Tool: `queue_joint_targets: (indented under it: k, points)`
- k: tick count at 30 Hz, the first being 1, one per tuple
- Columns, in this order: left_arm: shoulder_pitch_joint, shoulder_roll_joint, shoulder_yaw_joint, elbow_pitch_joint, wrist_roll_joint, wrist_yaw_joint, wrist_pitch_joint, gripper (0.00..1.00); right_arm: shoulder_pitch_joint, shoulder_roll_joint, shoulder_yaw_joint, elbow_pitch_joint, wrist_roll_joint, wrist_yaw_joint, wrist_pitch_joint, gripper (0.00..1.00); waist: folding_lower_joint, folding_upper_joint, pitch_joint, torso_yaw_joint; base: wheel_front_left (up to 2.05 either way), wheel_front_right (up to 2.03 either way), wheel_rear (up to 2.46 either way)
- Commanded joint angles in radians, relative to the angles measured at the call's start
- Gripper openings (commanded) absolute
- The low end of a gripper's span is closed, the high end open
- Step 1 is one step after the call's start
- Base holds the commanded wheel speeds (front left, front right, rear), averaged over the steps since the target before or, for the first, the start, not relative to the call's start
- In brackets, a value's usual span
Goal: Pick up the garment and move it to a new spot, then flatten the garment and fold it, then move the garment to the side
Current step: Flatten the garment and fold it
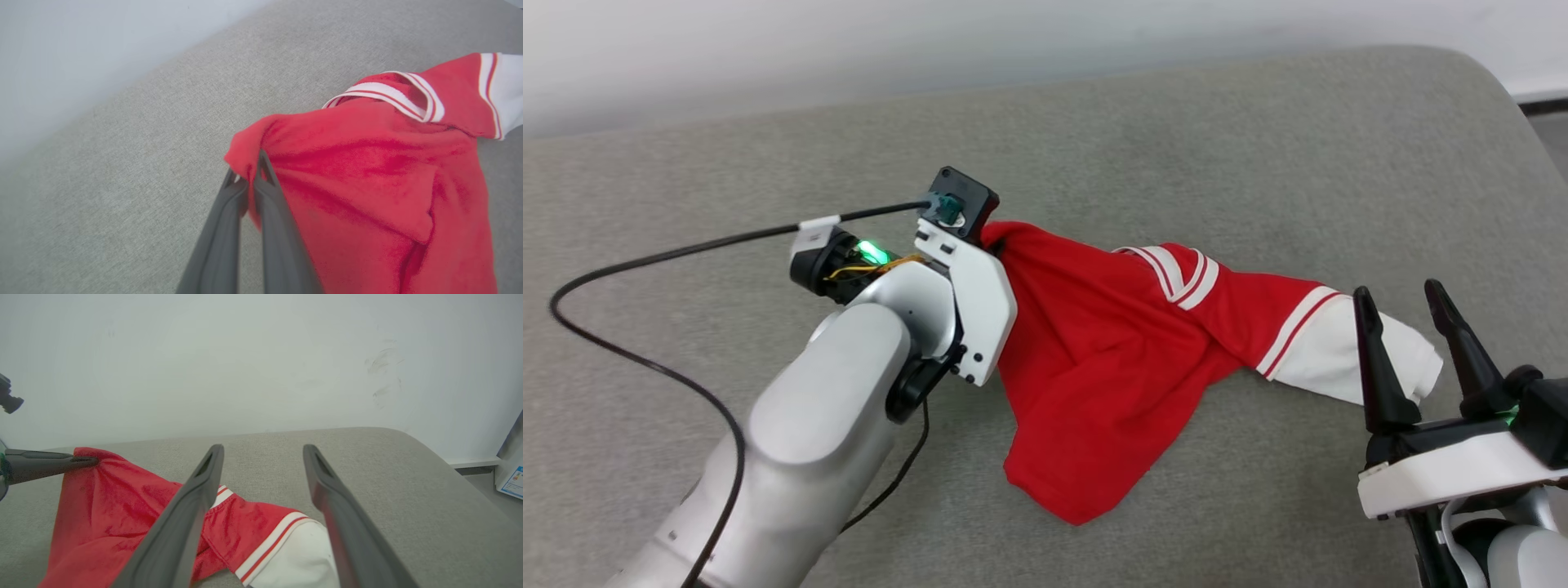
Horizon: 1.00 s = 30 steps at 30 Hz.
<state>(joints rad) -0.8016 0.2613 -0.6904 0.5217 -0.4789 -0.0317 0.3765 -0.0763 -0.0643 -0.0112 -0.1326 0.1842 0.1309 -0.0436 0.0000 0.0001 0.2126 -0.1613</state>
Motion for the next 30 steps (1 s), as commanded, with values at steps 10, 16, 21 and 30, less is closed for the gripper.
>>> queue_joint_targets:
  k: [10, 16, 21, 30]
  points:
    - [0.336, 0.171, 0.025, -0.434, 0.012, 0.152, -0.041, 0.0, 0.059, 0.009, -0.02, -0.049, -0.021, 0.0, 0.043, 1.0, 0.0, -0.0001, -0.103, 0.117, 0.0, 0.0, 0.0]
    - [0.601, 0.205, -0.023, -0.577, -0.037, 0.221, -0.009, 0.0, 0.083, 0.012, -0.024, -0.068, -0.025, 0.0, 0.061, 1.0, 0.0, -0.0001, -0.125, 0.14, 0.0, 0.0, 0.0]
    - [0.745, 0.15, -0.09, -0.548, -0.107, 0.221, 0.011, 0.0, 0.092, 0.014, -0.015, -0.071, -0.023, 0.0, 0.077, 1.0, 0.0, -0.0001, -0.144, 0.141, 0.0, 0.0, 0.0]
    - [0.742, 0.062, -0.059, -0.477, -0.116, 0.227, -0.154, 1.0, 0.107, 0.015, -0.006, -0.082, -0.024, 0.0, 0.09, 1.0, 0.0, -0.0001, -0.168, 0.141, 0.0, 0.0, 0.0]
